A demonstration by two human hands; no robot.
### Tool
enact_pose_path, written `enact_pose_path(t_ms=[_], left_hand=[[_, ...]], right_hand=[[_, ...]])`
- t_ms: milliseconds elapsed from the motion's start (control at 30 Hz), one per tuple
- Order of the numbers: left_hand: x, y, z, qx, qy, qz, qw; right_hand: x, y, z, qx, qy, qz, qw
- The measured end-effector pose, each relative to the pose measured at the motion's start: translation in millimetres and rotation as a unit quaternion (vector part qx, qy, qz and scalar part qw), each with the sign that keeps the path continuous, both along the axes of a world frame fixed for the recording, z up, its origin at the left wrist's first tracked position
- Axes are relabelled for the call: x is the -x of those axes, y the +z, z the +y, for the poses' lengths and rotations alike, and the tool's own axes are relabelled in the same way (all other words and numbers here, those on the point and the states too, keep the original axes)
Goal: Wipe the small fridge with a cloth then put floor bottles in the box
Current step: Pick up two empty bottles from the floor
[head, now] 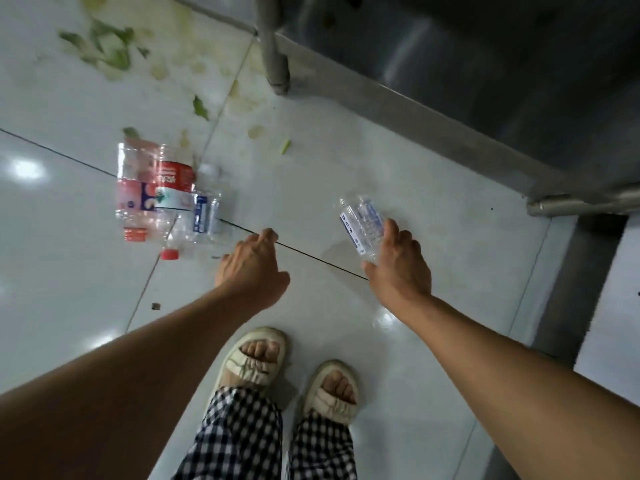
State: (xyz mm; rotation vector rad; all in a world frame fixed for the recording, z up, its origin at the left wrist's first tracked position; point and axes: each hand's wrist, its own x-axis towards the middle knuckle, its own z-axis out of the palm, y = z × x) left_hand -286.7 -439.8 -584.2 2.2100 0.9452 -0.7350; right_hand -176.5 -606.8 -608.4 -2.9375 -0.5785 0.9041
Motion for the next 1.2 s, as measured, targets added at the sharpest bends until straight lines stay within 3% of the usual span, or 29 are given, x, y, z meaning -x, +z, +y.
enact_pose_path(t_ms=[233,500,833,1200], left_hand=[[76.8,41.3,73.5,-0.03,0.081,0.008,0.996],[147.8,29.7,170.5,-0.018,0.112,0.041,0.993],[171.1,-49.3,237.1,0.006,0.126,0.045,0.991],[122.9,-158.3,253.8,0.012,0.22,-0.014,0.975]], right_hand=[[44.6,54.5,95.5,-0.007,0.094,0.022,0.995],[107.2,51.4,192.5,0.002,0.114,0.048,0.992],[141.8,-5.8,258.8,-0.007,0.092,0.032,0.995],[128.0,-87.2,278.9,-0.067,0.096,0.002,0.993]])
